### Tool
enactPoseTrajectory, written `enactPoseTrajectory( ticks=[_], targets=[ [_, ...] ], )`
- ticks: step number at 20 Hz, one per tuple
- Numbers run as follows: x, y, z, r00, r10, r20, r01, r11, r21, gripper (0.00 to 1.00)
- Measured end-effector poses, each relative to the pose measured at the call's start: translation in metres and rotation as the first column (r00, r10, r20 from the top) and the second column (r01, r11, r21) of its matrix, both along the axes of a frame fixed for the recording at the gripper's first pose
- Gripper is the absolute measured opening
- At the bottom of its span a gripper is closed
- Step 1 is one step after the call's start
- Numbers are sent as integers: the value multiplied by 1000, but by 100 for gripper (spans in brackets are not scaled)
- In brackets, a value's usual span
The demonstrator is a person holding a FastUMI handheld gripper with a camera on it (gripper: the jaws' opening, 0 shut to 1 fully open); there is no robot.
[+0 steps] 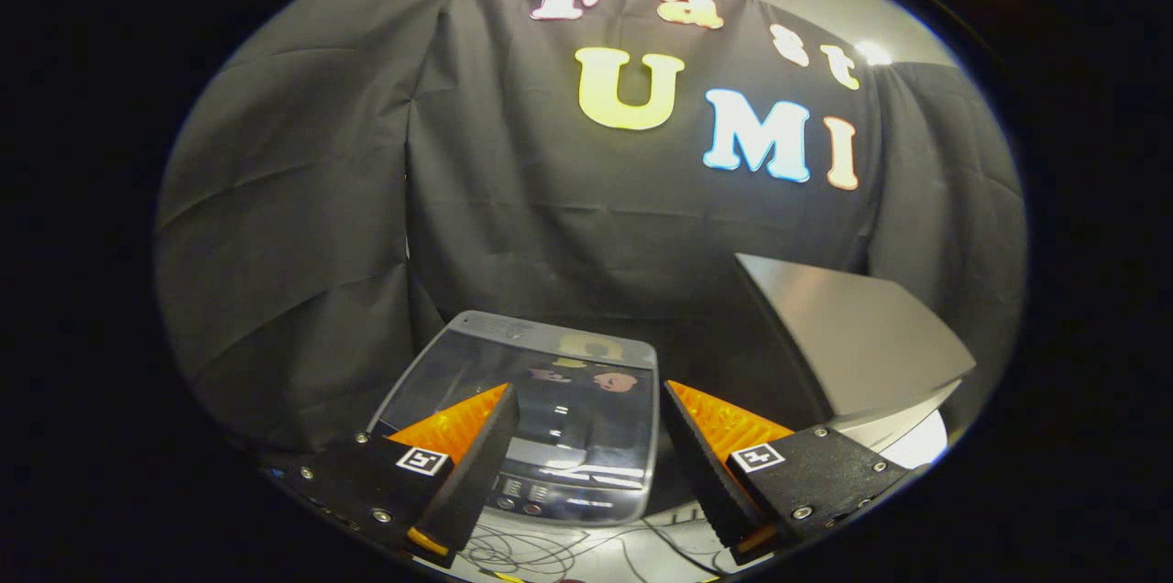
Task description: Put the clothes into the washing machine and then close the washing machine lid.
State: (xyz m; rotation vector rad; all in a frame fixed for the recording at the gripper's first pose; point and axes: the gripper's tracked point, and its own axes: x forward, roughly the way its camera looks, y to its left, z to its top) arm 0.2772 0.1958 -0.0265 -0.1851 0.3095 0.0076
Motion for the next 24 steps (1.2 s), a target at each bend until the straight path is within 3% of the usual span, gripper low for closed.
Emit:
enactPoseTrajectory(
  ticks=[9,13,20,24],
  targets=[
    [-146,-111,37,993,44,110,-49,998,42,96],
    [-197,-160,53,991,31,129,-30,999,-9,96],
    [-270,-194,75,982,27,188,-19,999,-42,96],
    [-289,-188,81,974,16,228,-19,1000,14,96]
  ],
)
